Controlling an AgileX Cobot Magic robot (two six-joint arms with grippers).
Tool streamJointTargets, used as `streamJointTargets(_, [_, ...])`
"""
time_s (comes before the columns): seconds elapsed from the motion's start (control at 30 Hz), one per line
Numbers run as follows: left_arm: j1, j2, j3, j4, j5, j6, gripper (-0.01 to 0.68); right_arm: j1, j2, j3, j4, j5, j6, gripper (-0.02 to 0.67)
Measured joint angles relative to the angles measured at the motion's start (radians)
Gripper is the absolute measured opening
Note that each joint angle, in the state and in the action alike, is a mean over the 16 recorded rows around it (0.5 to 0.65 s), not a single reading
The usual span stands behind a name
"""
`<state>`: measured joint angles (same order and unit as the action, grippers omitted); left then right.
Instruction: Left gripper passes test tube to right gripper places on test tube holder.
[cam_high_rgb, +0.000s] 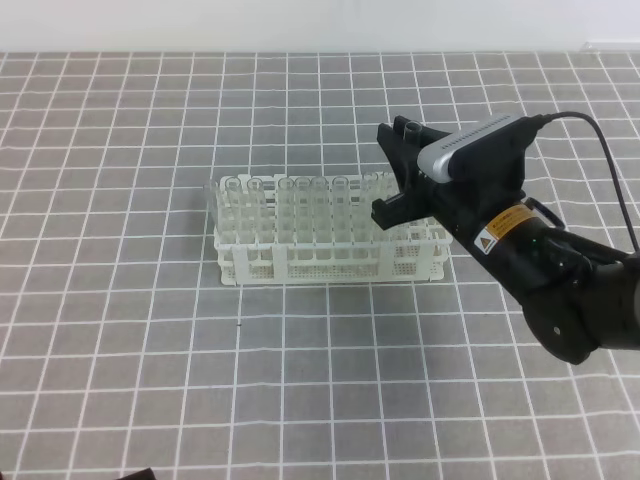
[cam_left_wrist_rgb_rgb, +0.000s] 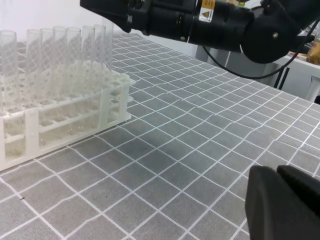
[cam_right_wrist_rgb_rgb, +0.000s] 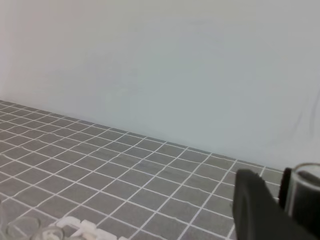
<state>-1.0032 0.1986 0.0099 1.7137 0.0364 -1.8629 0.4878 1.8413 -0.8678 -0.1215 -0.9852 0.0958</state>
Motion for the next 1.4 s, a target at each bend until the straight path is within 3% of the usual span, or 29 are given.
streamJointTargets(1.4, [0.000, 0.001, -0.001, 0.000, 0.001, 0.000, -0.001, 0.000, 0.026, 0.000, 0.006, -0.015, 0.000, 0.103])
